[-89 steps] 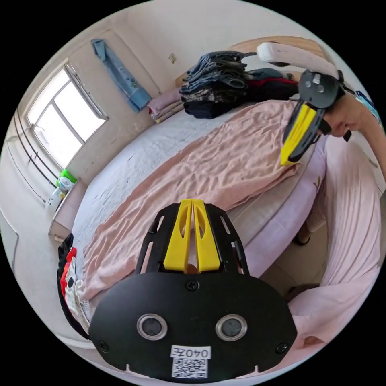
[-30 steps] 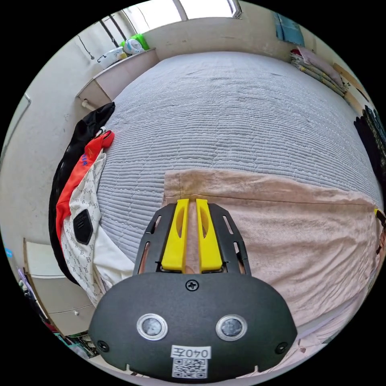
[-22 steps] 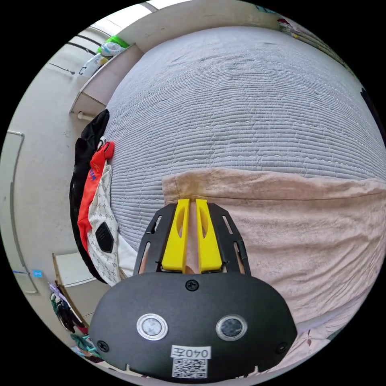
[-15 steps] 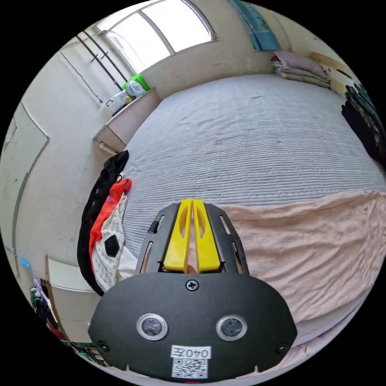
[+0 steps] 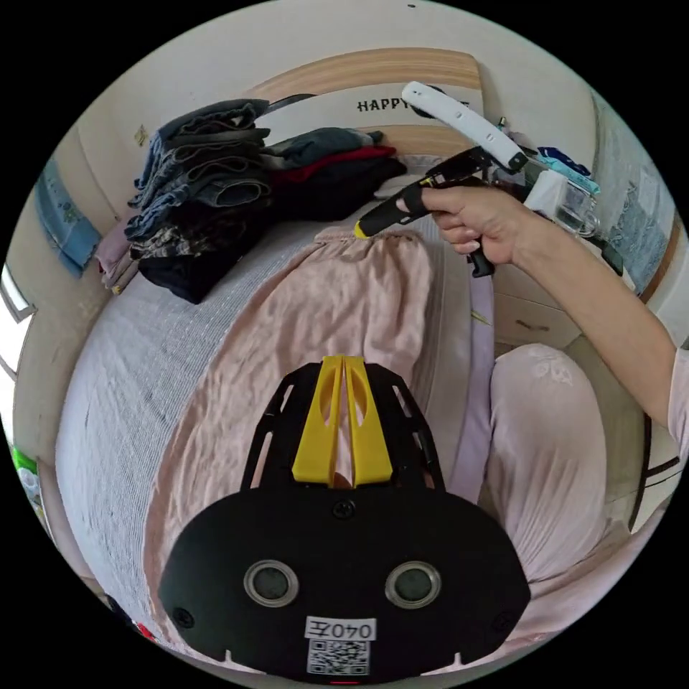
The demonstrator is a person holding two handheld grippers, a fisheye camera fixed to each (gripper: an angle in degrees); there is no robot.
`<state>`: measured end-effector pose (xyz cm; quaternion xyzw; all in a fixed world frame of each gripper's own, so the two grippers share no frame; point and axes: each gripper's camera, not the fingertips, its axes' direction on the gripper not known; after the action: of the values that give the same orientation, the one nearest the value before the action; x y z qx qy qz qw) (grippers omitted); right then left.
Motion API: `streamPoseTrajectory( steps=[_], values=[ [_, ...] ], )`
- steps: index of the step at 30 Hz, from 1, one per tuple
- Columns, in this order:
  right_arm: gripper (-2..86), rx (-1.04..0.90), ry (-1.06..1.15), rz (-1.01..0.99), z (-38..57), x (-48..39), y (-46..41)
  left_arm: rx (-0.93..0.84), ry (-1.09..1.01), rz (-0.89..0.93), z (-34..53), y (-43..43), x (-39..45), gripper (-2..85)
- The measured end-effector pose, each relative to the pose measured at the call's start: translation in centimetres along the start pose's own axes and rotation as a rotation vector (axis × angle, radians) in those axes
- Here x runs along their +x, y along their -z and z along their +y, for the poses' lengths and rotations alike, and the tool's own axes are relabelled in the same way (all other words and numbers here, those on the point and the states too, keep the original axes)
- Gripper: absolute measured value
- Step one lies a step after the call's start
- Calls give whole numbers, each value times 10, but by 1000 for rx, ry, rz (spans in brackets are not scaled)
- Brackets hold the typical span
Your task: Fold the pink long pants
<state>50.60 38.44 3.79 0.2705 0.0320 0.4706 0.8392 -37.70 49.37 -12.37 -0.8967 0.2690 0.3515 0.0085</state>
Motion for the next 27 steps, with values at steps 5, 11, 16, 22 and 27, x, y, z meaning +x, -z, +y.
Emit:
streamPoseTrajectory(
  steps=[5,11,16,22,27],
  values=[
    [-10,-75,-1,126,1,32,-28,-60,-35,185,16,-62,23,-9],
    [-9,14,-61,-102,2,68,24,-30,91,264,13,-67,-6,-9],
    [-6,148,-51,-98,32,83,87,116,107,153,-28,-61,-24,-9],
    [77,126,17,-173,9,105,92,39,193,186,-63,-143,-26,-9],
    [120,-23,37,-403,-51,118,53,-27,174,175,-45,-218,4,-9]
  ],
)
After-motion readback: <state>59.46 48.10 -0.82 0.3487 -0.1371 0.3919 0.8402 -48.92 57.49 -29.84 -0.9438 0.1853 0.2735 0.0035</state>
